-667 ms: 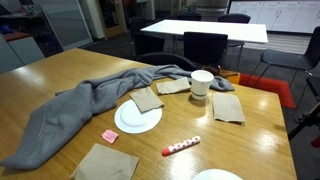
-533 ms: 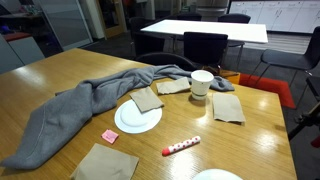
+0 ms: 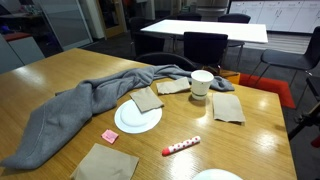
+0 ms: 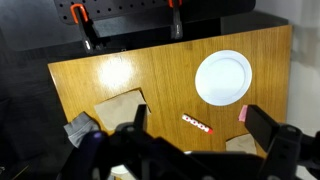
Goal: Move the cup to the left
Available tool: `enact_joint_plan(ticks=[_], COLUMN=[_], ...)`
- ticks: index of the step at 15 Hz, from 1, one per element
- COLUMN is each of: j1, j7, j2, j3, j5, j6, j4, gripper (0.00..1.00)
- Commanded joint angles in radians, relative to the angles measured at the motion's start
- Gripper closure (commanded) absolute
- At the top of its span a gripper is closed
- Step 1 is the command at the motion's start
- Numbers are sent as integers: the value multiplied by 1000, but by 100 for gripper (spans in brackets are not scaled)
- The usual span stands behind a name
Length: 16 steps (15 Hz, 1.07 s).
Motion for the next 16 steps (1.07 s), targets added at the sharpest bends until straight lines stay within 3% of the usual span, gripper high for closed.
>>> enact_joint_plan(ticks=[1, 8, 16], j1=[-7, -65, -116], j7=[-5, -4, -57], j2=[0, 64, 247], j3=[5, 12, -25], j5=[4, -95, -276], j6=[-3, 67, 196], j4=[2, 77, 190], gripper=[0, 0, 0])
